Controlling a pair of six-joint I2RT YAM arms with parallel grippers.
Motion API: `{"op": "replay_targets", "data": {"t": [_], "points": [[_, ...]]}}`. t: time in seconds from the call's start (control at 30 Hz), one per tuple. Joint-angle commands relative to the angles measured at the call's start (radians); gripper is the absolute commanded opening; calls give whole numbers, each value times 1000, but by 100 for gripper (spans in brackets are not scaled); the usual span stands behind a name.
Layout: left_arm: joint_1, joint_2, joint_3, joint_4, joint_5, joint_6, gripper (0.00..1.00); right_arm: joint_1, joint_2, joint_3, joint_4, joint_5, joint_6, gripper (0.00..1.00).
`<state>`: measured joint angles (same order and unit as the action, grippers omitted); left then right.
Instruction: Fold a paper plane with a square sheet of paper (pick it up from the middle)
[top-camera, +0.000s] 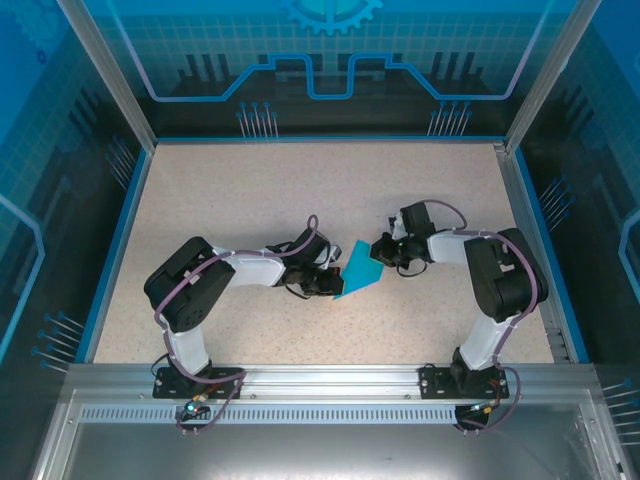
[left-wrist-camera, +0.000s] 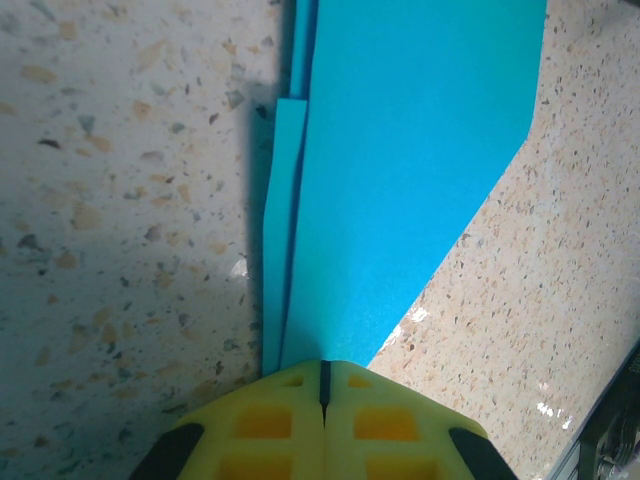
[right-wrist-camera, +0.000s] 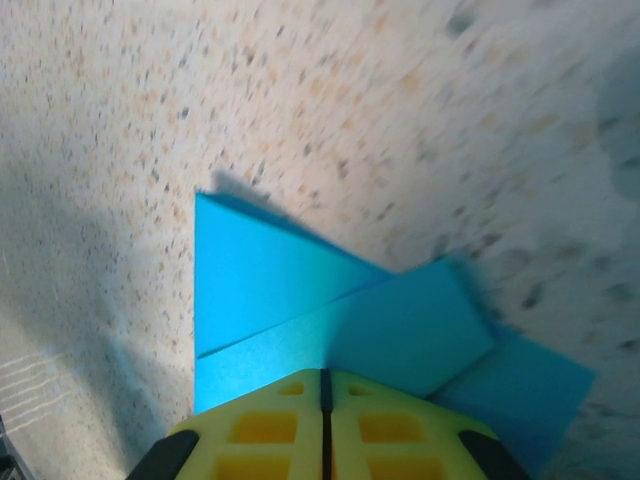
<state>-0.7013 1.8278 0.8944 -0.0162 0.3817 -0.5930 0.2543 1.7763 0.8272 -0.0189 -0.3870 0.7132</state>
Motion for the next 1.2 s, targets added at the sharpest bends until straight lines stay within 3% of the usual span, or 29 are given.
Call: {"op": "replay_targets", "data": {"t": [0.0,0.23,0.5,0.7,0.87,1.0,1.17], "points": [[-7,64,-61,-185,-37,20,0,-61,32,32,-33,118,-12,8],[-6,61,-51,-188,-33,22,0,-116,12,85,-44,114,-2,9],[-6,-9,49,-223,4,45,7,-107,-163,-7,-41,82,35,27],[9,-119,155,-210,1,51,28,-64,-316,-136,-22,59,108,46],[62,-181,132,-151,-65,35,43,12,-380,-202,18,68,183,58],[102,-204,118,-140,-128,33,57,89,-336,-200,61,89,221,60],[129,-211,143,-219,-300,75,80,145,-246,-158,82,115,249,56]]}}
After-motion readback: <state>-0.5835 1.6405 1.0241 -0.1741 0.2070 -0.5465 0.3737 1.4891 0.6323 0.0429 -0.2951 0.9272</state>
